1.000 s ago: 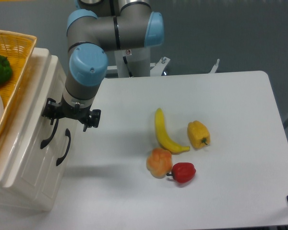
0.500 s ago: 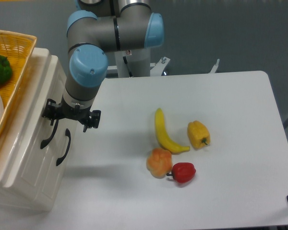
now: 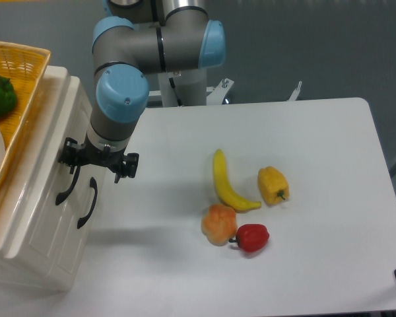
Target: Slide the top white drawer open
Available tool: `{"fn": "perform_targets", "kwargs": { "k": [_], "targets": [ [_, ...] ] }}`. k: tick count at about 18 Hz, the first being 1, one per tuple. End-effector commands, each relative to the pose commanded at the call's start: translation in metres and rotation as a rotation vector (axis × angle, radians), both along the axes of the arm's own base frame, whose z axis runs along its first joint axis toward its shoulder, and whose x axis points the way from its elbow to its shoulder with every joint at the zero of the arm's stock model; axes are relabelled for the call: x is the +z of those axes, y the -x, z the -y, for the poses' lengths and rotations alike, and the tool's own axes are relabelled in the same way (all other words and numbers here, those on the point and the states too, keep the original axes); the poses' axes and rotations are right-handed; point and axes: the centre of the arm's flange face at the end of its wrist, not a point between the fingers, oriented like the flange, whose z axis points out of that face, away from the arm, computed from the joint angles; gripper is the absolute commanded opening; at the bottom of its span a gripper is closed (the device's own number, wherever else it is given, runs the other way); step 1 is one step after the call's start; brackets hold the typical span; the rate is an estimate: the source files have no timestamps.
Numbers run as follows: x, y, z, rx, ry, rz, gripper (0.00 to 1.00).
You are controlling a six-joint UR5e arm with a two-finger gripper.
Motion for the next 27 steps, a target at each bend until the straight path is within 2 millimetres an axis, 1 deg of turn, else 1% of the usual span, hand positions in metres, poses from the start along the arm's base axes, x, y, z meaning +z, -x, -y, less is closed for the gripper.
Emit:
{"fn": "perform_targets", "kwargs": {
  "k": [2, 4, 6, 11, 16, 27],
  "targets": [
    [-0.0001, 0.0001, 0.0001, 0.0, 0.001, -0.001, 1.0],
    [-0.0015, -0.0065, -0.0029, -0.014, 0.0, -0.002, 1.0],
    [-0.0044, -0.0057, -0.0043, -0.015, 0.004, 0.001, 1.0],
    [-0.0027, -0.0076, -0.0049, -0.02, 0.0, 0.0, 1.0],
    [-0.0013, -0.0059, -0.005, -0.018, -0.002, -0.006, 1.0],
    [-0.0049, -0.0017, -0.0033, -0.017, 0.018, -0.028, 1.0]
  ]
}}
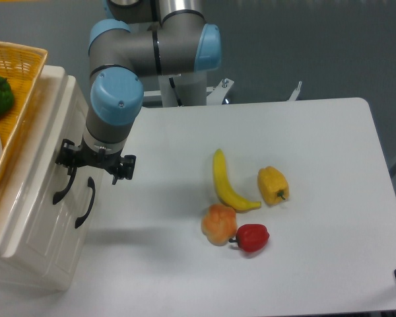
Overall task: Slide the top white drawer open
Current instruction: 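Pull the handle outward to slide the upper drawer open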
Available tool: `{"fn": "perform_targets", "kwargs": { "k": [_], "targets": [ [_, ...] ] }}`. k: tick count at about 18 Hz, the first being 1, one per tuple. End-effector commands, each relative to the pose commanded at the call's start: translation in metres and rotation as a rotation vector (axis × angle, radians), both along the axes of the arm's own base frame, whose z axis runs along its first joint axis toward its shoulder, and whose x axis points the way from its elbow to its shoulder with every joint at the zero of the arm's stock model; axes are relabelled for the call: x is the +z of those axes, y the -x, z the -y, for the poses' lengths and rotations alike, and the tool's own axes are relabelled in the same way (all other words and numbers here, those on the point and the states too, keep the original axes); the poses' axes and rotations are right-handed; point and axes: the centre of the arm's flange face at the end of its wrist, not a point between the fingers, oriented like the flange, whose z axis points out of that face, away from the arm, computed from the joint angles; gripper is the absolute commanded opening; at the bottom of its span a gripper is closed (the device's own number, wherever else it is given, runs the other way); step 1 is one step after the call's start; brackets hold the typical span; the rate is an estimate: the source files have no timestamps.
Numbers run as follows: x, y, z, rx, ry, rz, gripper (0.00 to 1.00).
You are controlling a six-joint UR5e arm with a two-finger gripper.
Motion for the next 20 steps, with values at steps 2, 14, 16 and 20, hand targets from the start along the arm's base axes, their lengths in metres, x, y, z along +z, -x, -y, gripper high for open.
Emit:
{"fn": "perform_targets", "kwargs": {
  "k": [2, 14, 16, 20],
  "targets": [
    [0.001, 0.002, 0.001, 0.002, 0.001, -0.003, 1.0],
    [-0.004, 0.037, 0.015, 0.05, 0.032, -0.037, 1.0],
    [-0.004, 0.041, 0.017, 0.057, 0.034, -0.034, 1.0],
    [-0.004, 0.051, 0.022, 0.076, 0.033, -0.035, 1.0]
  ]
}}
